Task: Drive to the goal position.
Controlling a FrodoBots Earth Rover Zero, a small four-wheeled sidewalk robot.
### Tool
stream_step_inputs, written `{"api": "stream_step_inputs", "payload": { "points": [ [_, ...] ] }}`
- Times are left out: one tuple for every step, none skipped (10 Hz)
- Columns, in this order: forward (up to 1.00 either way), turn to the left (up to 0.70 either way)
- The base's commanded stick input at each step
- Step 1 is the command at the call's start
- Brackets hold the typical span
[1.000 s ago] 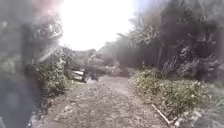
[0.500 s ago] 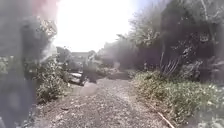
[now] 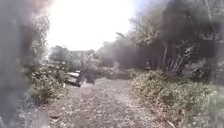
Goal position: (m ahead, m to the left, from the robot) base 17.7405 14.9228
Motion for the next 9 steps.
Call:
{"api": "stream_step_inputs", "payload": {
  "points": [
    [0.50,0.00],
    [0.50,0.00],
    [0.50,0.00],
    [0.50,0.00],
    [0.50,0.00],
    [0.50,0.00],
    [0.50,0.00],
    [0.50,0.00],
    [0.50,0.00]
  ]
}}
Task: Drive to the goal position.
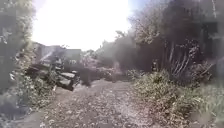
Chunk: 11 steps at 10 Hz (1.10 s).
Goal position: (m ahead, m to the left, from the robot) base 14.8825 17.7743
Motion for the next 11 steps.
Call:
{"api": "stream_step_inputs", "payload": {
  "points": [
    [0.50,0.00],
    [0.50,0.16],
    [0.50,0.20],
    [0.50,0.02],
    [0.50,0.00],
    [0.50,0.00],
    [0.50,0.00],
    [0.50,0.00],
    [0.50,0.00],
    [0.50,0.00],
    [0.50,0.00]
  ]
}}
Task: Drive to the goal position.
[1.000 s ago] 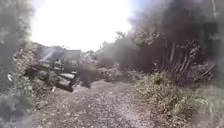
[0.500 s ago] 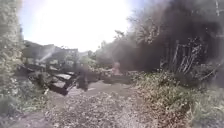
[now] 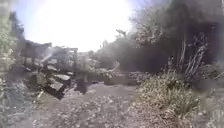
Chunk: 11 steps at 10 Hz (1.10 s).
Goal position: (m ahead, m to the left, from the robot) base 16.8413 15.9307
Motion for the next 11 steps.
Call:
{"api": "stream_step_inputs", "payload": {
  "points": [
    [0.50,0.00],
    [0.50,0.00],
    [0.50,0.27],
    [0.50,0.24],
    [0.50,0.07],
    [0.50,0.00],
    [0.50,0.00],
    [0.50,0.00],
    [0.50,0.27],
    [0.50,0.27],
    [0.50,0.27]
  ]
}}
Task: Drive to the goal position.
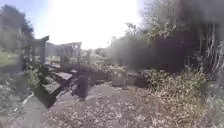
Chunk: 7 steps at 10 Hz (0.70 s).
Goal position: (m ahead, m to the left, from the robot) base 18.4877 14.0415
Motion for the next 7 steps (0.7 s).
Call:
{"api": "stream_step_inputs", "payload": {
  "points": [
    [0.50,0.27],
    [0.50,0.27],
    [0.50,0.27],
    [0.50,0.19],
    [0.50,0.03],
    [0.50,0.00],
    [0.50,0.00]
  ]
}}
